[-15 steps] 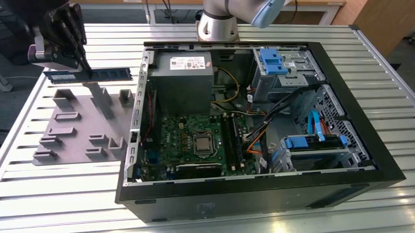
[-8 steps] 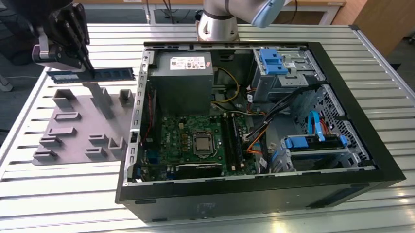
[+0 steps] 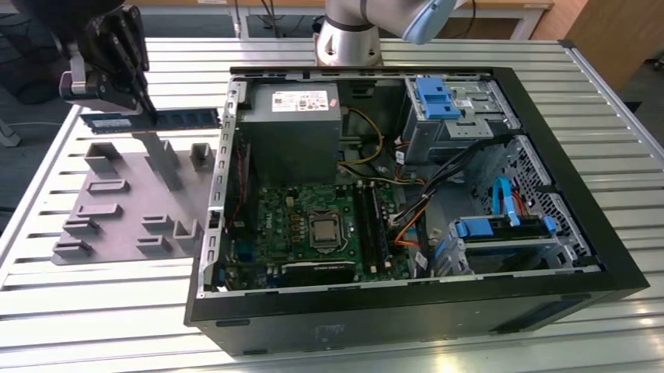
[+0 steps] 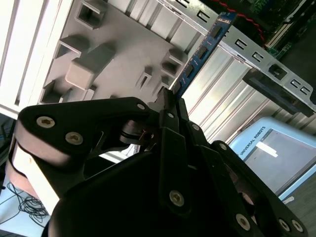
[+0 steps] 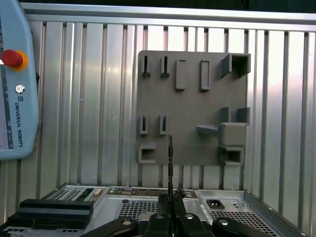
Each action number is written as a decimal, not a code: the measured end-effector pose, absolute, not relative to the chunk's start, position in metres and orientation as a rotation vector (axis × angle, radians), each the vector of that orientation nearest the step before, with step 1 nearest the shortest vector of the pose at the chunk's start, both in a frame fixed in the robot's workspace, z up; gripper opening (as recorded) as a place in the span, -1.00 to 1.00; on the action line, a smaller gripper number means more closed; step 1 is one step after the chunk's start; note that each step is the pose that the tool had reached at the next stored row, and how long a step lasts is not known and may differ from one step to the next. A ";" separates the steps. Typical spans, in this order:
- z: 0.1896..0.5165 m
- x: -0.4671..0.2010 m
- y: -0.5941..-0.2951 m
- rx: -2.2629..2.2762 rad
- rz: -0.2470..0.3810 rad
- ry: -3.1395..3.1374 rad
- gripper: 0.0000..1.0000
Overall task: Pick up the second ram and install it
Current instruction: 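Pick up the second ram and move it above second insertion slot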
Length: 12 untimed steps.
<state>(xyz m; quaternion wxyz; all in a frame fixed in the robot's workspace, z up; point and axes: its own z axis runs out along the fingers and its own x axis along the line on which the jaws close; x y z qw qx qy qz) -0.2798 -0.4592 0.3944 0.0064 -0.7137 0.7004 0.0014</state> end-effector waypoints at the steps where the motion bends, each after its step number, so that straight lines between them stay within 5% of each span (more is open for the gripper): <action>1: 0.394 -0.279 -0.459 -2.233 0.004 2.192 -0.73; 12: 0.394 -0.271 -0.459 -2.233 0.004 2.192 -0.73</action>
